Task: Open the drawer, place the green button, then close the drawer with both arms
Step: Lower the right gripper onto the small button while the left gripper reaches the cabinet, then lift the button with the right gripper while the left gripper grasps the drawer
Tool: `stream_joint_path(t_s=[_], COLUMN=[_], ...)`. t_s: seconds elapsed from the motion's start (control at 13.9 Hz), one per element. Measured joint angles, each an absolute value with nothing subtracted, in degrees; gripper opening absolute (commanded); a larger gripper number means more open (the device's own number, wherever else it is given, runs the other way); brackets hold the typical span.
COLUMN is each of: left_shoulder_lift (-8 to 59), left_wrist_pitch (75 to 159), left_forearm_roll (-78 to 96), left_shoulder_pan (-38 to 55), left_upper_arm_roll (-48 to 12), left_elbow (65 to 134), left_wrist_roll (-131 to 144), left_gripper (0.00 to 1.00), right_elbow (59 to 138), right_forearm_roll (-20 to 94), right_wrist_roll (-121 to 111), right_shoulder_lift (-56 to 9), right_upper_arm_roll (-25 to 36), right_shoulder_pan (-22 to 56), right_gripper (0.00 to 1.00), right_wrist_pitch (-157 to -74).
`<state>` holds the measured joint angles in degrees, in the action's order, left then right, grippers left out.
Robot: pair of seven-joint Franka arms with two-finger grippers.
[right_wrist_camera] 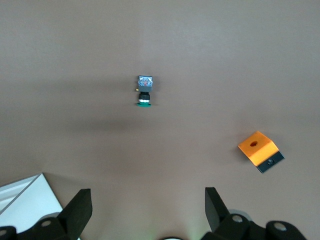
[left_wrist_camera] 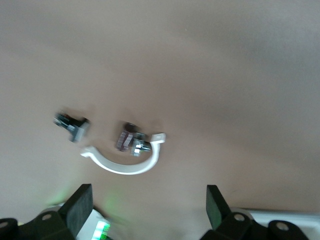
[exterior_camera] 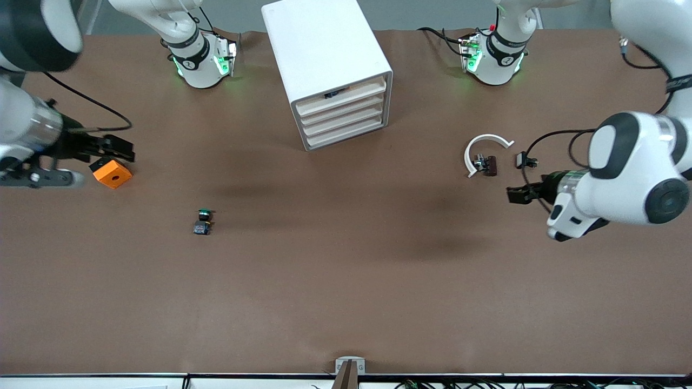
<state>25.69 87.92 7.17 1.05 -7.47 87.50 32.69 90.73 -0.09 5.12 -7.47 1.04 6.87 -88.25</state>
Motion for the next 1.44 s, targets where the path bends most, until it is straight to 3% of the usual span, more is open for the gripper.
stream_joint_path(t_s=[0.79,1.15,1.22,1.44], left_shoulder_lift=[40.18,42.71,43.49,46.36], left_wrist_pitch=[89.01,87.61,87.58,87.56], left_forearm_roll=[15.88,29.17,31.6,38.98], left_shoulder_pan=[15.5,19.84,20.48,22.47], left_upper_arm_roll=[-7.82,-7.81,-7.81,-7.79], left_elbow=[84.96,85.0,84.99,85.01], left_wrist_roll=[91.14,104.7,107.52,113.15], left_gripper=[1.0,1.0,0.99,0.75], right_elbow=[113.26,115.43,115.44,115.43], right_forearm_roll=[-0.26,-0.36,-0.47,-0.86], right_wrist_roll=[8.84,10.69,10.69,10.69], right_shoulder_lift=[-9.54,-14.74,-16.23,-20.23], right_upper_arm_roll=[0.98,1.25,1.46,1.8], right_shoulder_pan=[10.22,11.33,11.17,10.06], right_gripper=[1.0,1.0,1.0,1.0], right_wrist_pitch=[-119.65,-128.25,-130.08,-134.08])
